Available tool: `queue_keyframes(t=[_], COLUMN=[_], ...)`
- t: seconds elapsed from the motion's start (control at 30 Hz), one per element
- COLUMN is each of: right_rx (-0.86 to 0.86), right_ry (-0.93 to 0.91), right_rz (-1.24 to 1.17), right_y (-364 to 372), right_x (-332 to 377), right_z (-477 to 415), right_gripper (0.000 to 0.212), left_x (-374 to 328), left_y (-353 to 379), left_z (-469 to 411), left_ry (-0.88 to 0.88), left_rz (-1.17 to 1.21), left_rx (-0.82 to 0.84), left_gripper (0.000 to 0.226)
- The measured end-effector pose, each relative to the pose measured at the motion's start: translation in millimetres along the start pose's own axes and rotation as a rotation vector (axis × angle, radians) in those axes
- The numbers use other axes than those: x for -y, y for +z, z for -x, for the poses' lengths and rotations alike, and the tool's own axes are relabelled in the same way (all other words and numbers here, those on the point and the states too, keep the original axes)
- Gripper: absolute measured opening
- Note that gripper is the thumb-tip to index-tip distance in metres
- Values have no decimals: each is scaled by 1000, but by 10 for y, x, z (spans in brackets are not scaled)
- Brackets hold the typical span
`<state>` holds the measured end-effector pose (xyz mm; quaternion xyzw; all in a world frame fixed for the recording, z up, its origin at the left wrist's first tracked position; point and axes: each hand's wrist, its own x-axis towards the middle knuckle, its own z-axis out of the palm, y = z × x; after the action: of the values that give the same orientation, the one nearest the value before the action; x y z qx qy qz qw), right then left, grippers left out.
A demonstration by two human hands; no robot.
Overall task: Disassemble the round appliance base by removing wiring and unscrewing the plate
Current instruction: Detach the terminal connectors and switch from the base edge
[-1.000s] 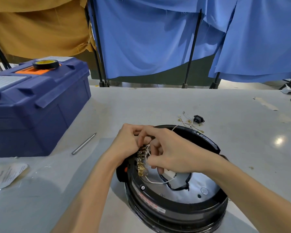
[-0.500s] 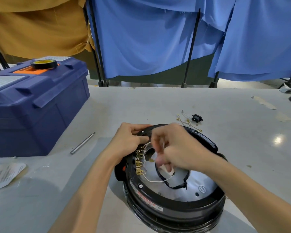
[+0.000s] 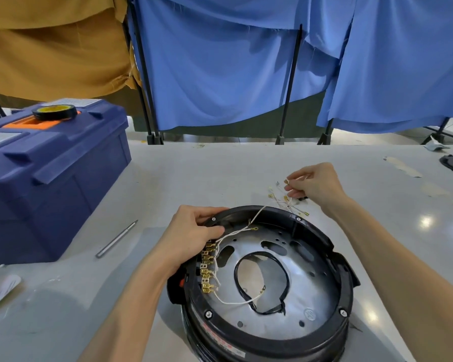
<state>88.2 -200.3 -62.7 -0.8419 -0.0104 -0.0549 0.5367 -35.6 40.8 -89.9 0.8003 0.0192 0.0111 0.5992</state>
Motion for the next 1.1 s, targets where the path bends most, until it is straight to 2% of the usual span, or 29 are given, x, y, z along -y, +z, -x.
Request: queue_keyframes(t=[0.13,0.27,0.43,0.53,0.63,0.7,0.77,0.83,0.93,1.1], right_rx=[-9,25,20,-27,-48,30,249,449,483,616], right_ry=[77,80,78,0,-216,-373,-458,-524,-606,-548], right_rz=[-1,55,125,75,-19,-88,-100,77,371,545], right_y=[175,260,155,58,26,44,88,182,379,597], right_x=[-103,-151,-156,-44,241,439,563,617,586,573], right_z=[-205,-288,-223,-91,220,515,819,1052,1152,1064], right_gripper=[15,30,31,23,8,3,5,2,9,16], left_x=[17,16,1,-20,-44,-41,-39,-42,-61,-66], left_y=[-4,-3,-8,4,12,17,22,20,19,3], left_z=[-7,-9,3,19,37,39,44,47,63,81], left_ry=[-3,-4,2,7,3,3,8,26,33,-3], left_rz=[8,15,-2,-3,7,13,26,48,67,50], left_rx=[9,10,-3,-8,-19,-26,-25,-15,-17,-15], left_gripper=[39,40,40,40,39,39,38,32,16,39])
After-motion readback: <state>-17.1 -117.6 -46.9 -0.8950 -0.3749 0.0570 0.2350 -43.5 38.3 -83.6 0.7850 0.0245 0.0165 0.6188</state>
